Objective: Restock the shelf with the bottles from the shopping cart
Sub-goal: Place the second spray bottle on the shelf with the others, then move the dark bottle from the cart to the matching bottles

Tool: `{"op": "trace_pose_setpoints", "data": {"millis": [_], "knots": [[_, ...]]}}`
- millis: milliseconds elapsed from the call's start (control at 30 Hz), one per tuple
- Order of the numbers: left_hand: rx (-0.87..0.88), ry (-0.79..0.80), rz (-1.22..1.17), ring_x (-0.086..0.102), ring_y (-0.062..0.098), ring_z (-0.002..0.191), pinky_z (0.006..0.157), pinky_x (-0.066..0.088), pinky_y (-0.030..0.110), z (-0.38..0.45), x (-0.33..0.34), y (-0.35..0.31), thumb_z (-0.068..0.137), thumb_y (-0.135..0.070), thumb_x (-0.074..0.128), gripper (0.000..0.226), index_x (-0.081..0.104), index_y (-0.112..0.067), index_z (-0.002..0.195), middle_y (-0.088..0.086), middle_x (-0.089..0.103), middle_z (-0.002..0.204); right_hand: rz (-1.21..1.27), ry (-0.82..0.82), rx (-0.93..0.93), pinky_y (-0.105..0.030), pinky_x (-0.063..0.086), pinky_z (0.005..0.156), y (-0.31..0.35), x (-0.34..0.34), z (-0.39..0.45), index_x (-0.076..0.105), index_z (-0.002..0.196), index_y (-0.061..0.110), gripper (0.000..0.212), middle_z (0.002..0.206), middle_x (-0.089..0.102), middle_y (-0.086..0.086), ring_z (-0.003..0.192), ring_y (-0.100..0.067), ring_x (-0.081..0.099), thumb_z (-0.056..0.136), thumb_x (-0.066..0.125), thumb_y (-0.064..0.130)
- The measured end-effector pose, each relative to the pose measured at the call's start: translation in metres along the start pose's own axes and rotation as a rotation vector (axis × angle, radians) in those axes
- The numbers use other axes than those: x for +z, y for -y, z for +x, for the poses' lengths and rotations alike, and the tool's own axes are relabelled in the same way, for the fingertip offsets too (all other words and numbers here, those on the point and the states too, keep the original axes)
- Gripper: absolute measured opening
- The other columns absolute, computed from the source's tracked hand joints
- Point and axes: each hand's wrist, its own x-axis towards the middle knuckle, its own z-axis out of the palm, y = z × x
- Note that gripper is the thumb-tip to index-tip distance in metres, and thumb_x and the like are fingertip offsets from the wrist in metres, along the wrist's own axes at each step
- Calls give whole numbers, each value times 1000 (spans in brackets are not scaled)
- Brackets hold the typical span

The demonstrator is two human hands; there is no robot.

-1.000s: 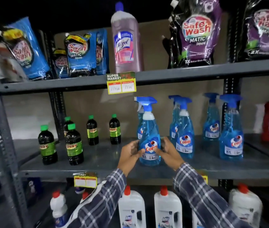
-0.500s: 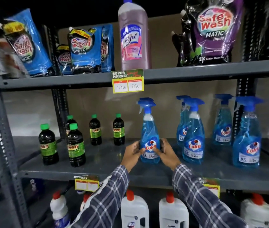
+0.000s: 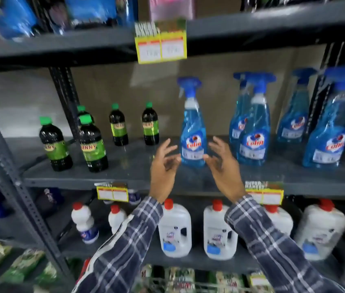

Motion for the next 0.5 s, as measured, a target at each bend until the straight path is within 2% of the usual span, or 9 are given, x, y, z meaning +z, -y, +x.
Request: {"op": "trace_pose_setpoints", "data": {"millis": [67,100,167,200,300,333,400,433,500], "knots": [[5,-27,-92,70,30,101,84,61,35,-51,-7,6,95,-5,58,43,47,-10,137,12,67,121,-76,-104,-85,-19,47,99,1,-6,-50,49,134,12,42,130,57,8,122,-8,56,95,59,18],[-58,-21,-140,71,31,97,82,61,37,-79,-11,19,95,-5,57,38,51,-9,132,13,70,115,-89,-127,-75,-21,48,96,-6,-7,-80,52,130,12,35,128,58,4,118,-10,58,96,58,17],[-229,-9,-241,72,32,93,79,61,38,-134,-17,53,93,-6,59,30,60,-8,123,15,73,108,-67,-113,-11,-22,50,92,-27,-8,-135,58,121,12,25,121,62,4,111,-9,62,96,56,16],[-383,2,-305,72,31,93,78,60,37,-165,-20,82,89,-8,63,29,64,-9,118,15,74,106,-64,-70,62,-20,50,90,-50,-6,-166,60,117,12,22,117,64,6,108,-8,63,96,55,15],[-809,-45,-362,72,34,96,82,59,41,-257,-26,174,75,-6,72,34,71,-10,109,17,75,107,-60,128,384,-15,52,83,-120,6,-246,62,111,18,16,108,68,13,100,-4,67,95,58,16],[-942,-64,-355,71,36,98,83,60,41,-289,-28,207,77,-1,70,33,70,-6,110,20,73,110,-68,195,510,-15,53,81,-155,11,-274,62,109,23,16,106,69,16,99,-3,67,94,59,21],[-1181,-81,-338,73,33,95,77,62,36,-346,-35,261,92,5,52,25,64,4,114,26,70,113,-90,292,757,-20,54,78,-212,17,-324,60,107,33,16,102,70,13,96,-4,68,92,60,28],[-1276,-75,-316,75,30,92,73,62,33,-371,-38,284,98,4,43,27,61,7,117,25,70,110,-92,335,902,-25,55,78,-240,19,-346,60,110,29,19,103,70,6,94,-8,68,92,62,24],[-1451,-20,-221,76,24,85,66,62,31,-420,-41,334,99,1,42,30,57,6,124,15,76,101,-30,412,1219,-41,56,80,-304,22,-396,57,122,7,34,99,67,-8,87,-20,66,90,66,14]]}}
